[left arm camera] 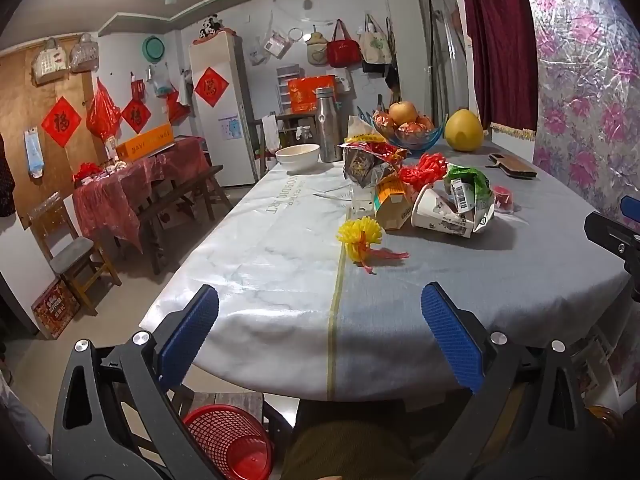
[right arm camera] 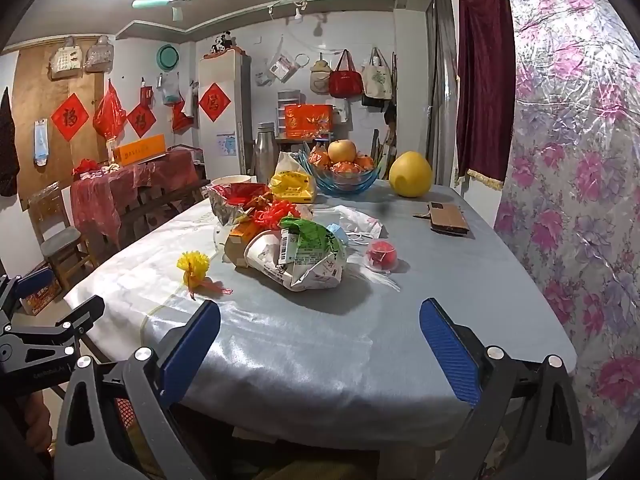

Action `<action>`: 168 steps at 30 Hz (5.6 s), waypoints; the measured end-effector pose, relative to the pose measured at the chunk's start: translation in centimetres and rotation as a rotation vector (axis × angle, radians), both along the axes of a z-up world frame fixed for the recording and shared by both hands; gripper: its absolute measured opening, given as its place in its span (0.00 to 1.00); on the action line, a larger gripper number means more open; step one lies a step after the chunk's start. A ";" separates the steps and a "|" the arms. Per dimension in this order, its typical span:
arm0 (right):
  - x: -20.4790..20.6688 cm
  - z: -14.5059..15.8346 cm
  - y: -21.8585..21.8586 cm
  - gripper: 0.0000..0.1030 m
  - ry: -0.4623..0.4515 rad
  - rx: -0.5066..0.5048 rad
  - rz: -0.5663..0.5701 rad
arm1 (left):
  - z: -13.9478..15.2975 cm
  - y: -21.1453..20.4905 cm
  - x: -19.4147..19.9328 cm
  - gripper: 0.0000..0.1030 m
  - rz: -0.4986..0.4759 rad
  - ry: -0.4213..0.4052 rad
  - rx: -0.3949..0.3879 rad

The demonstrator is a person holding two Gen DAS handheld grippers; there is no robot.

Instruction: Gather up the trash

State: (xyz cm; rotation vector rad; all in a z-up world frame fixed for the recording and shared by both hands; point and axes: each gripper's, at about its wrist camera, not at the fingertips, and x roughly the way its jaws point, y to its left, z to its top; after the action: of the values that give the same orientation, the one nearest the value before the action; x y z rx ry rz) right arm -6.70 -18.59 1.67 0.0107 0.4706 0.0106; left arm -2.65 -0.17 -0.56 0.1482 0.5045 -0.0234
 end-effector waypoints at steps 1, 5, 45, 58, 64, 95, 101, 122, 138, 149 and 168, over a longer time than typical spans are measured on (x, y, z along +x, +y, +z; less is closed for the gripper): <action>0.0 0.0 0.0 0.95 -0.001 -0.001 0.000 | 0.0 0.0 0.0 0.94 -0.001 -0.001 0.000; -0.1 0.1 0.0 0.95 0.000 0.002 -0.001 | 0.0 -0.1 -0.1 0.94 0.000 0.000 0.000; -0.4 -0.1 0.3 0.95 0.001 0.004 0.003 | 0.0 0.1 -0.4 0.94 -0.002 0.001 0.001; -0.4 -0.2 0.4 0.95 0.006 0.008 0.003 | 0.0 0.1 -0.4 0.94 -0.002 0.004 0.002; 0.5 -0.8 -0.3 0.95 0.006 0.011 0.010 | 0.0 0.0 -0.7 0.94 -0.004 0.008 0.003; 7.5 -6.0 -3.9 0.95 0.180 0.012 -0.002 | -2.9 0.7 11.9 0.94 -0.103 0.180 -0.111; 9.2 -6.1 -3.9 0.95 0.193 0.035 0.006 | -4.0 -0.8 17.9 0.88 -0.093 0.241 -0.132; 20.9 -8.0 -4.2 0.45 0.302 0.330 0.191 | -2.7 6.7 12.8 0.42 -0.018 0.211 -0.235; 14.2 -3.8 -3.6 0.44 0.117 0.326 0.235 | -2.0 10.8 9.0 0.42 0.061 0.165 -0.264; 14.2 -5.6 -2.1 0.63 0.190 0.204 0.200 | -2.6 11.6 7.9 0.42 0.076 0.173 -0.268; 12.0 -10.7 -2.0 0.56 0.286 0.047 0.205 | -3.7 11.5 8.0 0.42 0.056 0.207 -0.286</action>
State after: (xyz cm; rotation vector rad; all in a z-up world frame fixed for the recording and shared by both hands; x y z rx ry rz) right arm 5.26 -20.61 -9.05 0.0098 0.7557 0.2238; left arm 5.37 11.37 -4.22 -0.1502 0.7060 -0.0558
